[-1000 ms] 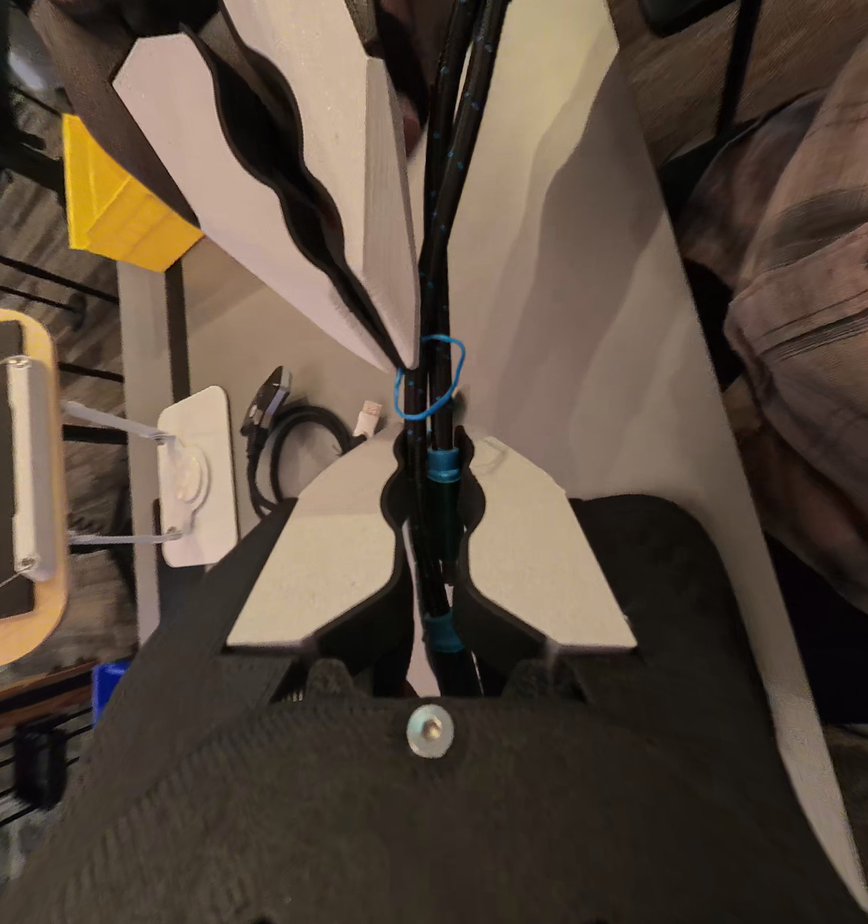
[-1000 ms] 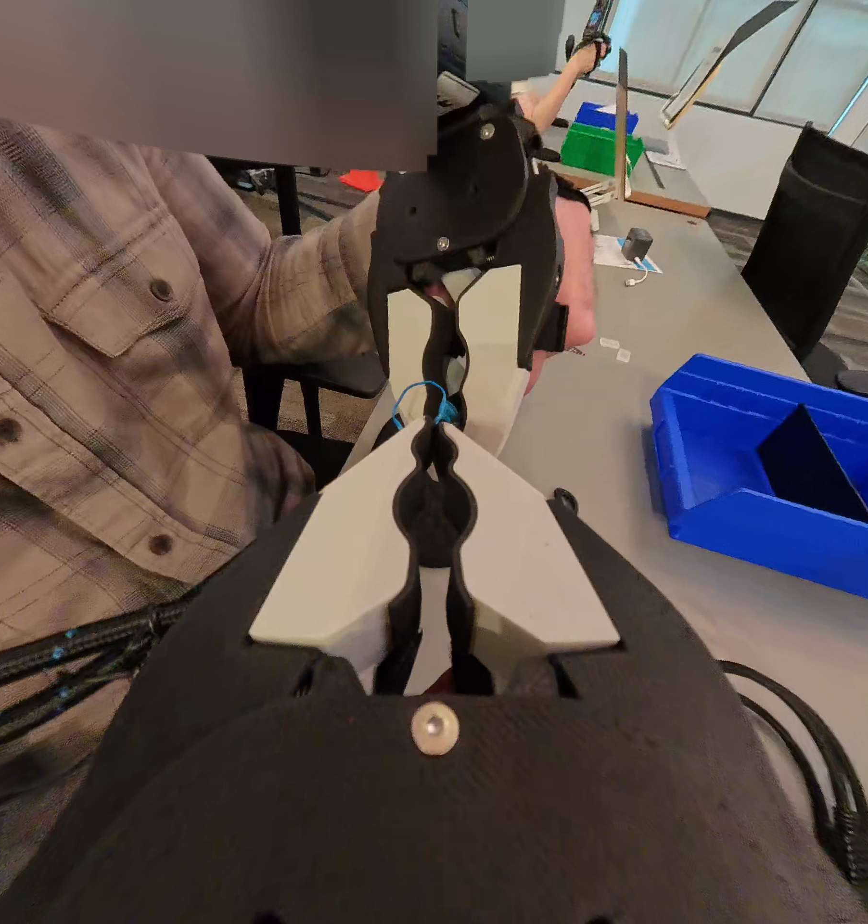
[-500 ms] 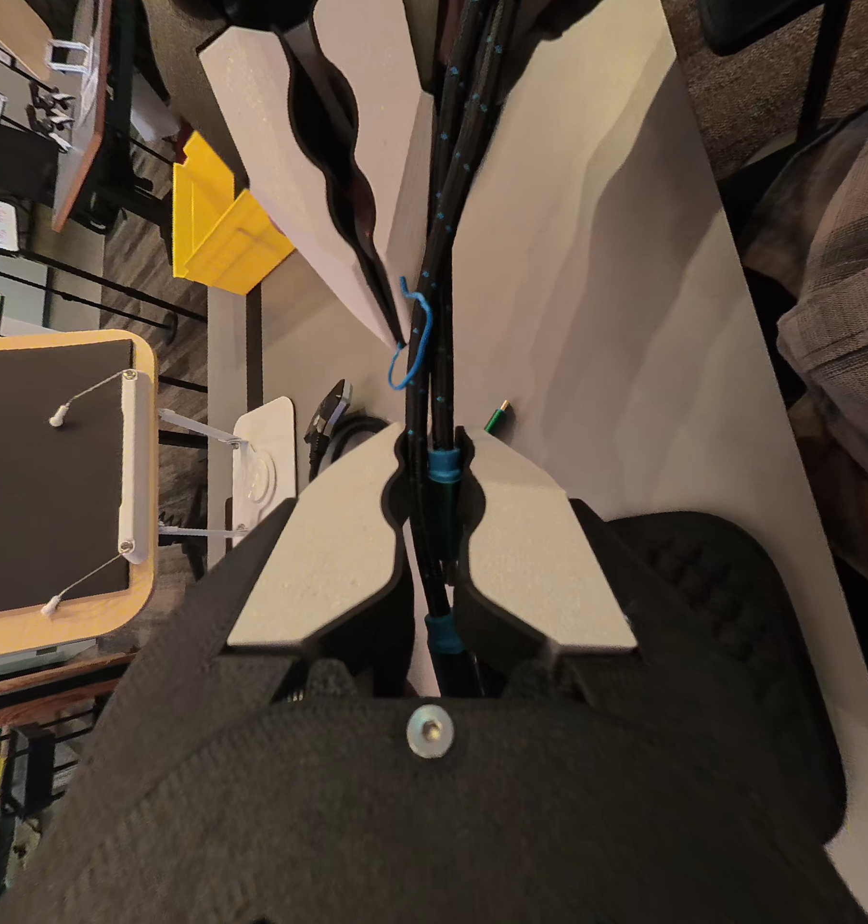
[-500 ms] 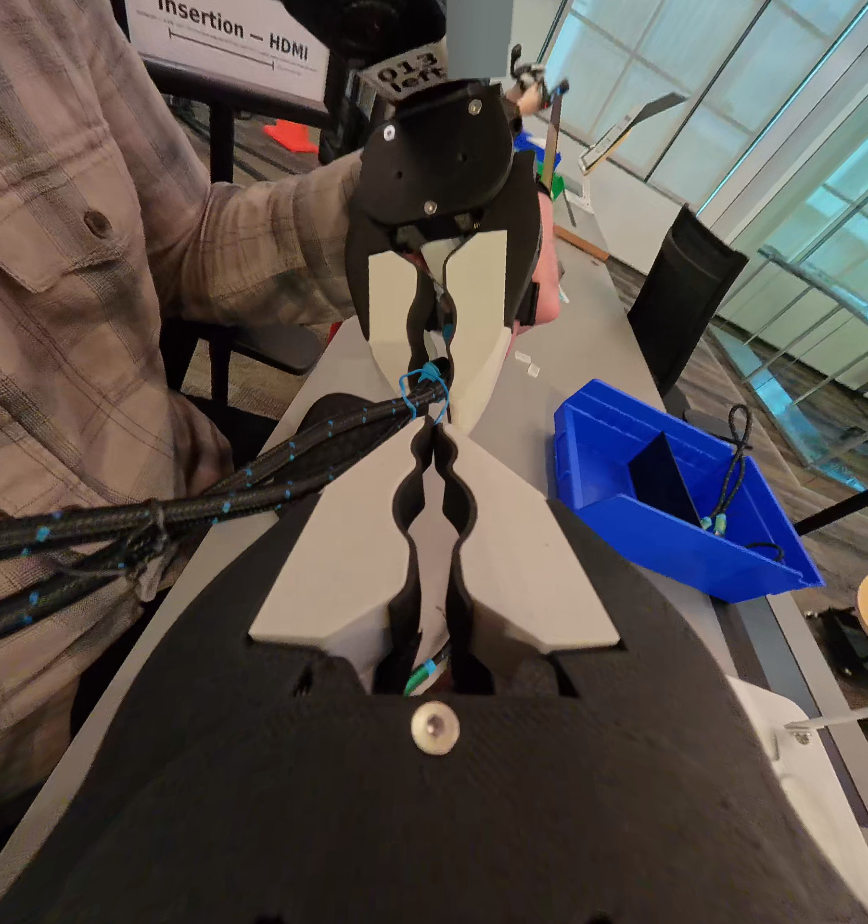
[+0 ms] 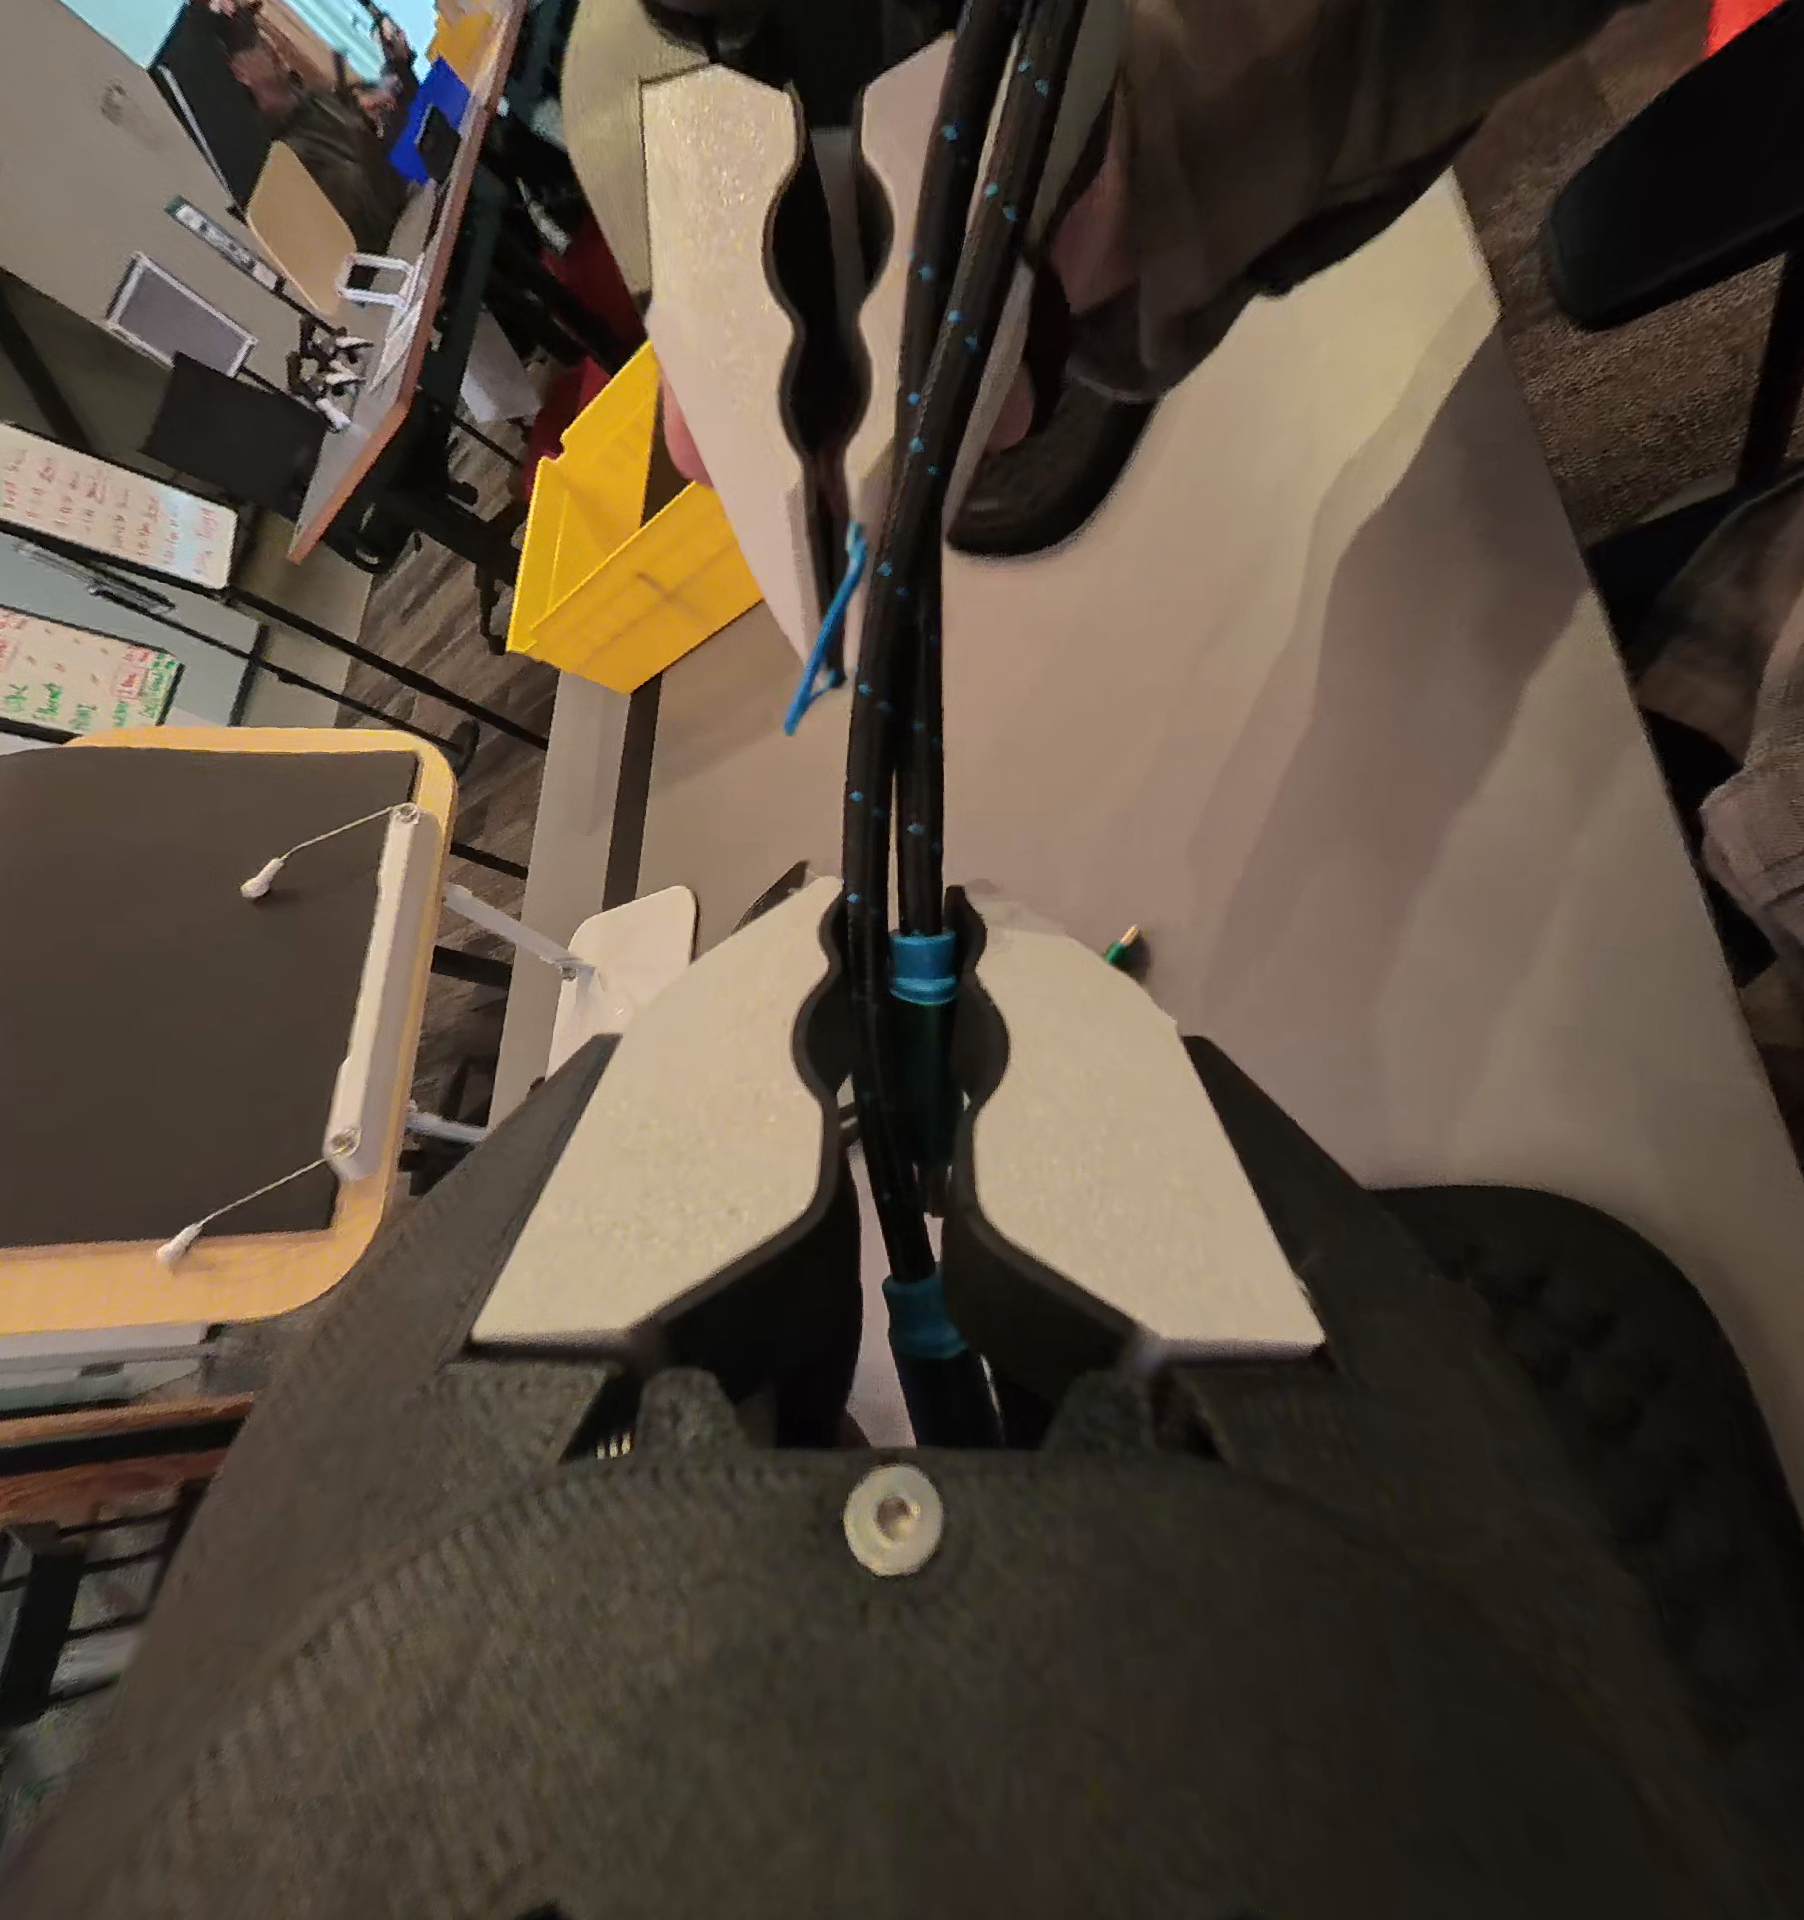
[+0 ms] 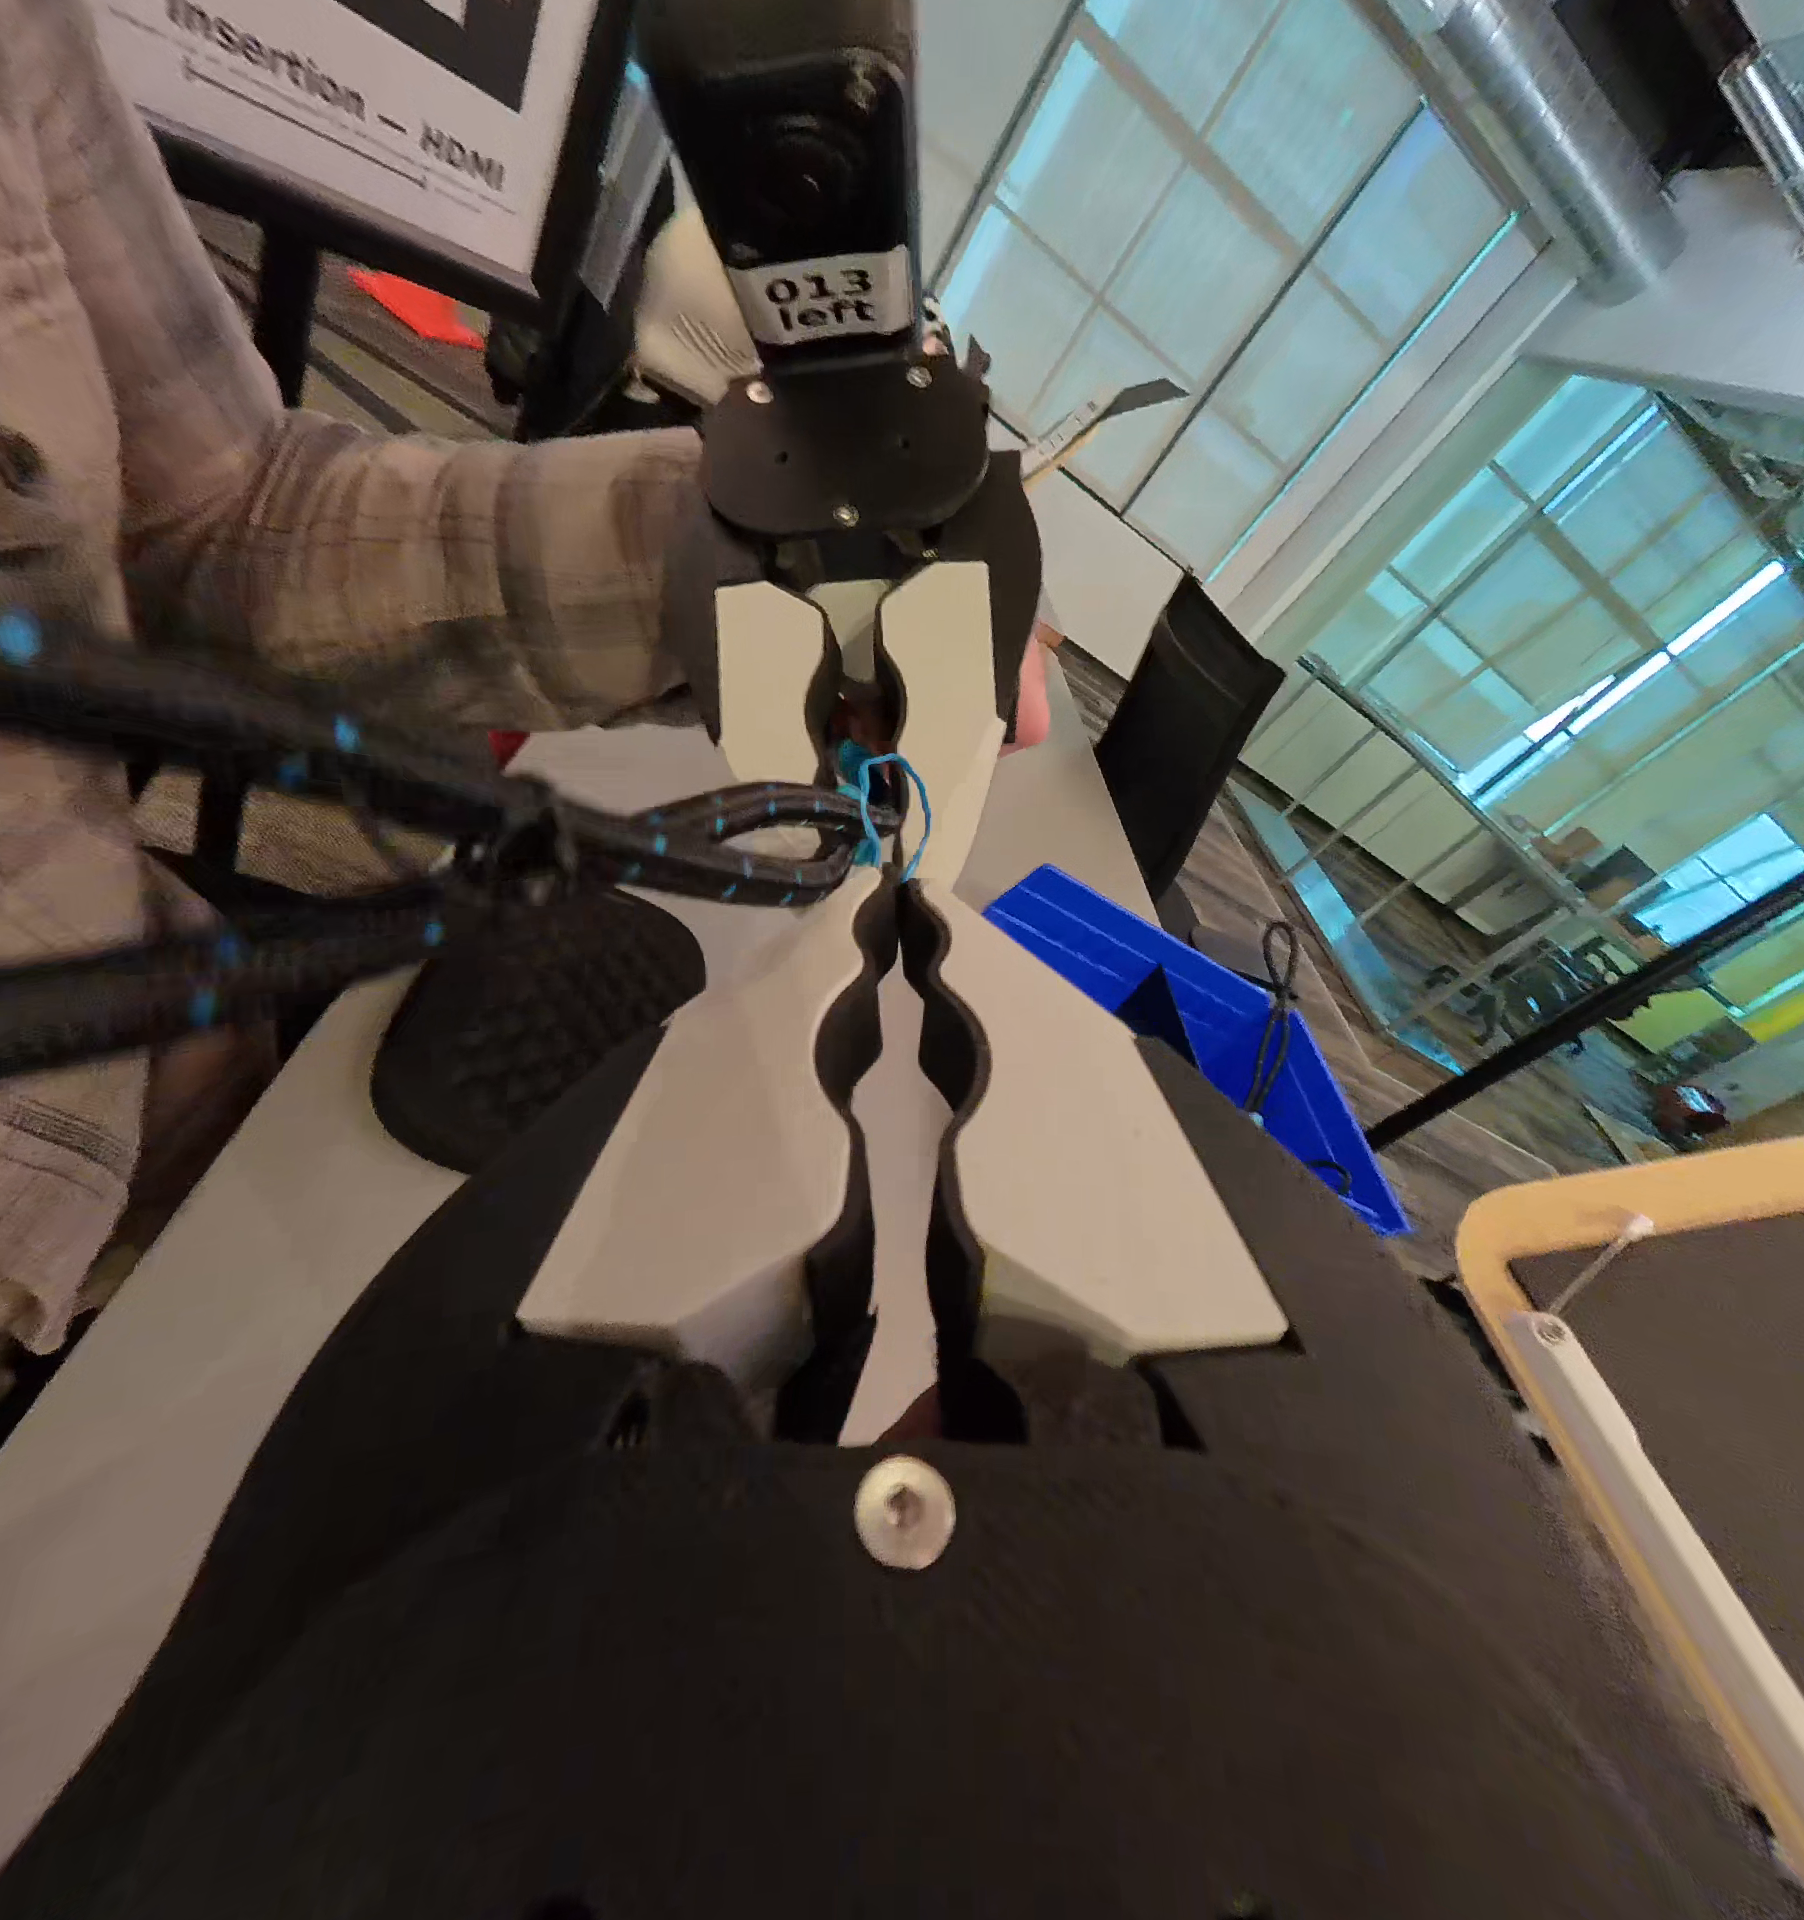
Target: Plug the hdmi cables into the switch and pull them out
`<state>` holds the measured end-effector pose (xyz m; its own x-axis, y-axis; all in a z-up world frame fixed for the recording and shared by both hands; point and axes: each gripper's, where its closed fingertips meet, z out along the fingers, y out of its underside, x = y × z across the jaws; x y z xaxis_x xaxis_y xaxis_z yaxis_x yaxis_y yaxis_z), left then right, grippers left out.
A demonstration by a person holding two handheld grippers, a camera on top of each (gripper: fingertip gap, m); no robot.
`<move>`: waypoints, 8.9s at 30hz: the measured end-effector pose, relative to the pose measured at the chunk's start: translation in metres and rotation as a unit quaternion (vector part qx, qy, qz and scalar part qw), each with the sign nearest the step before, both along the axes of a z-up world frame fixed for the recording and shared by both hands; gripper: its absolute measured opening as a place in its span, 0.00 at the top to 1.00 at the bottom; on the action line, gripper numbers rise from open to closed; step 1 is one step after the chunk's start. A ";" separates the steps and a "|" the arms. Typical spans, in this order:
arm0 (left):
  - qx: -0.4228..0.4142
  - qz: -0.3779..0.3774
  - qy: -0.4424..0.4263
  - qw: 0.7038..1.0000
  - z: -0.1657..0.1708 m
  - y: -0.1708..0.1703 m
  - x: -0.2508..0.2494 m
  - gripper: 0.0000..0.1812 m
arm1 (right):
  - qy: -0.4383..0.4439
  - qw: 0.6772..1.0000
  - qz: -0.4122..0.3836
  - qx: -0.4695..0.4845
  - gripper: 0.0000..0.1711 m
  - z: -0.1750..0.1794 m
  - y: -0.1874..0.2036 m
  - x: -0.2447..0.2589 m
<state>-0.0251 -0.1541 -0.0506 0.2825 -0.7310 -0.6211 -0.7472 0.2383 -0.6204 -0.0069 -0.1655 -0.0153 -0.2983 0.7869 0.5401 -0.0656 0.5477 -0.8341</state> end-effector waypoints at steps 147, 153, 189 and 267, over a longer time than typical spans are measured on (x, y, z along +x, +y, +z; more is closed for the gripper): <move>0.025 0.174 -0.136 0.975 0.022 0.061 -0.001 0.92 | -0.036 0.993 -0.112 0.007 0.86 0.001 0.044 -0.016; 0.031 0.177 -0.135 0.974 0.024 0.061 -0.001 0.92 | -0.049 0.994 -0.084 -0.056 0.78 0.002 0.037 -0.019; 0.084 0.199 -0.119 0.969 0.033 0.063 -0.005 0.92 | 0.031 0.938 -0.123 -0.322 0.85 0.013 0.041 -0.029; -0.340 -0.023 -0.365 0.866 -0.009 0.026 0.069 0.93 | -0.036 0.817 -0.204 0.538 0.98 -0.025 0.045 0.029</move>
<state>0.0439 -0.1285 -0.0595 0.3789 -0.8790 0.2897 -0.0952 -0.3483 -0.9325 0.0218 -0.1209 -0.0403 -0.1919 -0.0894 0.9773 0.3331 0.9308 0.1506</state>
